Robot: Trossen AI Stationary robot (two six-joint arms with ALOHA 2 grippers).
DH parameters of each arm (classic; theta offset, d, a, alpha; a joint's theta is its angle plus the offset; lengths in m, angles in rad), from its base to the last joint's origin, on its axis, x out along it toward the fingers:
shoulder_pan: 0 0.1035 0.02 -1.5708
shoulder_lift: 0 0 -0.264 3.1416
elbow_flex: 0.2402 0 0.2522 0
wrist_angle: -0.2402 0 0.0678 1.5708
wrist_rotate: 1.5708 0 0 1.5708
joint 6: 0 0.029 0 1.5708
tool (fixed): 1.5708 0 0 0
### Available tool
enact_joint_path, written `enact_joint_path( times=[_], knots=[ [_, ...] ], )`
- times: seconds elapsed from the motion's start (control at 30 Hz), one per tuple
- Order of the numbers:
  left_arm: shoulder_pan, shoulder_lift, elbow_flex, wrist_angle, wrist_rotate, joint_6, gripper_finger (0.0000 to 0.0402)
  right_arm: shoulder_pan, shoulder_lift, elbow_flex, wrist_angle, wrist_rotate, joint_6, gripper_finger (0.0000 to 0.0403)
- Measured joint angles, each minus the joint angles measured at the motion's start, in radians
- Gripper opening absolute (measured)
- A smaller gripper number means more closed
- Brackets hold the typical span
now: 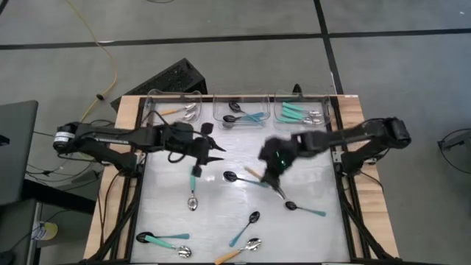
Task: Sort silverware by color (type)
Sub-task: Put the yellow spoon into the left transparent bin
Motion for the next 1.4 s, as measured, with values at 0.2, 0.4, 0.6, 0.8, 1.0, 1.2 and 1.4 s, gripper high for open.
enact_joint_path(
  times=[0.2,0.4,0.6,0.8,1.0,1.2,1.4],
  knots=[
    [-0.006,0.078,0.0,0.137,0.005,0.066,0.0116,-0.184,0.071,0.001,0.276,-0.261,-0.003,0.0057],
    [-0.006,0.123,0.001,0.152,-0.024,0.225,0.0116,-0.253,0.166,0.001,0.438,-0.404,0.028,0.0057],
    [-0.014,0.156,0.001,0.062,-0.087,0.414,0.0116,-0.278,0.24,0.006,0.511,-0.468,0.076,0.0057],
    [-0.014,0.205,0.001,0.045,-0.133,0.427,0.0116,-0.282,0.299,0.045,0.498,-0.479,0.08,0.0057],
    [-0.017,0.247,0.001,0.022,-0.136,0.392,0.0116,-0.285,0.377,0.105,0.504,-0.472,0.092,0.0054],
    [-0.016,0.254,0.001,-0.025,-0.14,0.408,0.0116,-0.305,0.451,0.157,0.497,-0.474,0.115,0.0054],
    [-0.017,0.254,0.001,-0.07,-0.154,0.416,0.0116,-0.331,0.523,0.206,0.491,-0.511,0.148,0.0054]
  ],
)
